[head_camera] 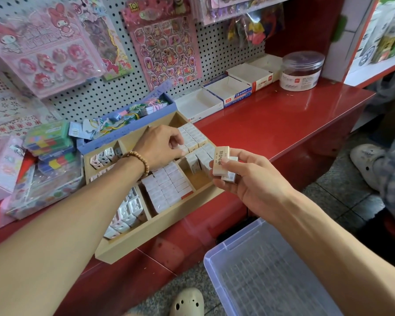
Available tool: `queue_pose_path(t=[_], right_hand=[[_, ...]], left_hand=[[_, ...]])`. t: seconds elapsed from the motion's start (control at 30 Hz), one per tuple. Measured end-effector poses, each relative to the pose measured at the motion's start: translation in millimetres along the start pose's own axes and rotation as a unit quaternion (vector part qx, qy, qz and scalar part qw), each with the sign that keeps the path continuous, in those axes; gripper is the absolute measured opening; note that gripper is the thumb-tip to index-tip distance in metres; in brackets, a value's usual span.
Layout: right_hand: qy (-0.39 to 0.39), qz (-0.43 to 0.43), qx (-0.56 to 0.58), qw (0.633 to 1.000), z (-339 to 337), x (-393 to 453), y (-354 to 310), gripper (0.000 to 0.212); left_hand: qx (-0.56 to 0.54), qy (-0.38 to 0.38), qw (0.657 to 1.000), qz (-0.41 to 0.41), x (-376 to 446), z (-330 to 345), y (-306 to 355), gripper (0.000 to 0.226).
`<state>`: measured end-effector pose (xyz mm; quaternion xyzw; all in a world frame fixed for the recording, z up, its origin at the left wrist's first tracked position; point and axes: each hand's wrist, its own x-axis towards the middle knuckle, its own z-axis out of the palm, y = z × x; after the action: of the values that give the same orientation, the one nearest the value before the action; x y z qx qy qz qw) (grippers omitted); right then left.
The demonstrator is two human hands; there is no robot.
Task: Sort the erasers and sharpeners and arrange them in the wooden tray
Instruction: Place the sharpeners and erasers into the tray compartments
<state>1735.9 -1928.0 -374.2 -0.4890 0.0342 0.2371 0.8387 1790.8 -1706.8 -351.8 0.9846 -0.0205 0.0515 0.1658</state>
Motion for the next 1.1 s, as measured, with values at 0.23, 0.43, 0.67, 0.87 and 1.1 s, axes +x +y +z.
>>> queue_pose_path(t=[0.23,0.43,0.67,0.87,1.1], right_hand=[[-0.013,-0.023,-0.067,0.997,9.4,0.0,1.9,0.023],[-0.010,-0.054,-0.089,0.995,17.4,3.1,7.3,0.021],[0.073,-0.078,-0.064,0.992,13.3,3.8,9.0,0.016],[0.069,-0.074,-0.105,0.989,7.7,6.7,9.5,0.015],[0.081,-0.083,-0.121,0.986,1.5,11.2,10.0,0.014]], left_hand=[[-0.255,-0.113,0.959,0.047,-22.9,-36.7,35.0,0.027],[-0.208,-0.183,0.955,0.106,-31.1,-47.0,42.6,0.025],[-0.025,-0.120,0.989,0.082,-11.4,-71.0,11.3,0.013],[0.067,-0.101,0.989,0.081,2.7,-63.6,-3.2,0.015],[0.096,-0.105,0.985,0.100,17.1,-57.7,-4.0,0.014]])
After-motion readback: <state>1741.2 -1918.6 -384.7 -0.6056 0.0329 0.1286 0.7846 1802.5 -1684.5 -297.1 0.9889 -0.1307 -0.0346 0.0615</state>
